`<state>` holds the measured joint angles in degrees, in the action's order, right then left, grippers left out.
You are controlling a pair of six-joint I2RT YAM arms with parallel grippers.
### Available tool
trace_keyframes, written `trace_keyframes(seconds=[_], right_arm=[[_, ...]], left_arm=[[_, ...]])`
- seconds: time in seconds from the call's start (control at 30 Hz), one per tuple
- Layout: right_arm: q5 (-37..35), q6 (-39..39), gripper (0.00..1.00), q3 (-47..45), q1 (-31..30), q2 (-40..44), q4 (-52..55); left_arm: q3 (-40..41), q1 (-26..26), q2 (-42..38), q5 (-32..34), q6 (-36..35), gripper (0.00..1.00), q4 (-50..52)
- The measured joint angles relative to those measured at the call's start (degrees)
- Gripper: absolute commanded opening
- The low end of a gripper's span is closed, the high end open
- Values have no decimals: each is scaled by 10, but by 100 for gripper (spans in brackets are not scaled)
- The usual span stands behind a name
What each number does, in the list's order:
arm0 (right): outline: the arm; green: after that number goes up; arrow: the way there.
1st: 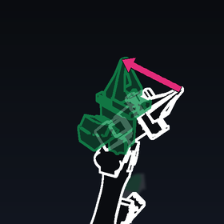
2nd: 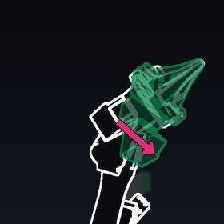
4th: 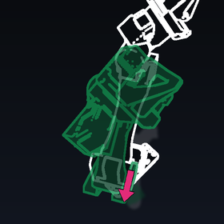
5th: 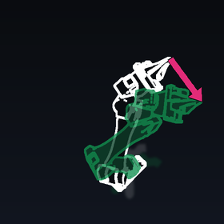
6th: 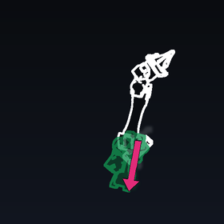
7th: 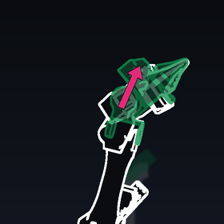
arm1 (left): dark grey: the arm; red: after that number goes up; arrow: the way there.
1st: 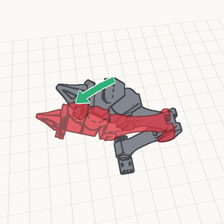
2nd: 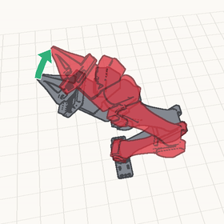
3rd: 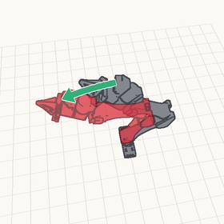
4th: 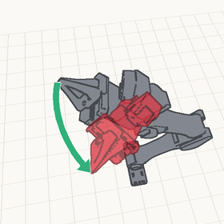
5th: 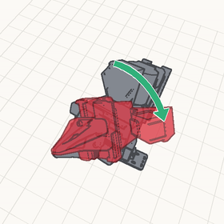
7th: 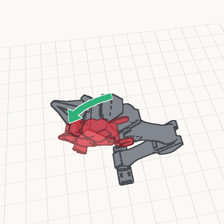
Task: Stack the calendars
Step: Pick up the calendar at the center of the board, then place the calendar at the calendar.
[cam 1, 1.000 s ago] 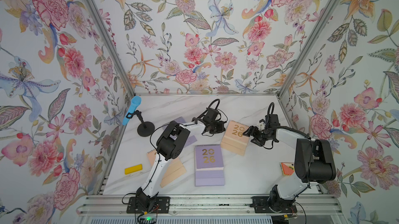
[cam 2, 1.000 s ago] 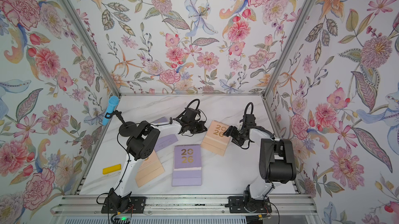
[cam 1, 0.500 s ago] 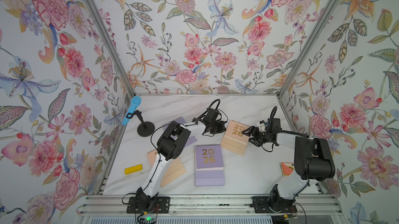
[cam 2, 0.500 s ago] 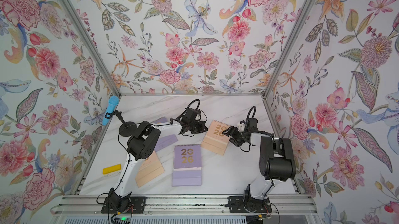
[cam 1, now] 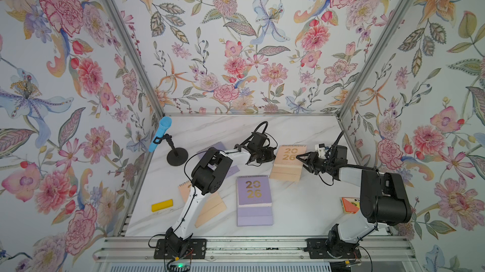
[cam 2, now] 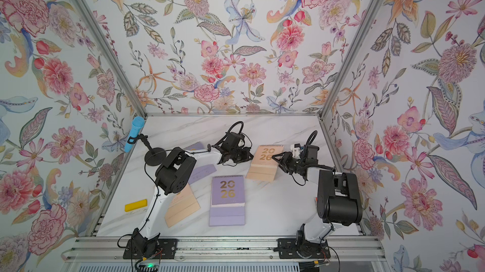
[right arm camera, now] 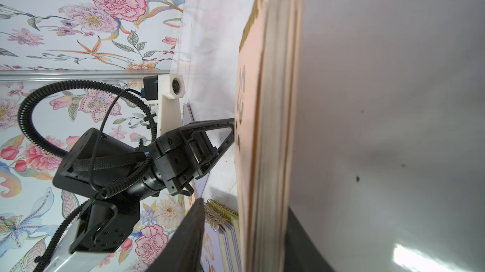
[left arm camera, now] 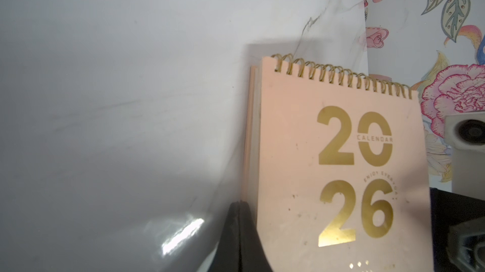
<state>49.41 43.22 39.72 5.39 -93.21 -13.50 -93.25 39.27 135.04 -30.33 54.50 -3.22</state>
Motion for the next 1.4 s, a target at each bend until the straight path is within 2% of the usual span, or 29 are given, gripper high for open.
trace_keyframes(seconds=[0.23,0.33,0.67,1.0,1.4], right_arm=[[-30,-36,13,12,-1,4,53],[-37,-45,8,12,-3,19,71],[-98,-73,2,27,-21,115,178],[-144,-81,0,72,-80,213,264],[-162,-63,0,89,-181,312,310]], left_arm=[[-3,1,0,-6,0,0,7],[-5,1,0,-8,0,0,12],[3,3,-32,5,-11,0,43],[121,2,-202,38,-16,0,31],[335,-25,-414,73,-18,0,11]])
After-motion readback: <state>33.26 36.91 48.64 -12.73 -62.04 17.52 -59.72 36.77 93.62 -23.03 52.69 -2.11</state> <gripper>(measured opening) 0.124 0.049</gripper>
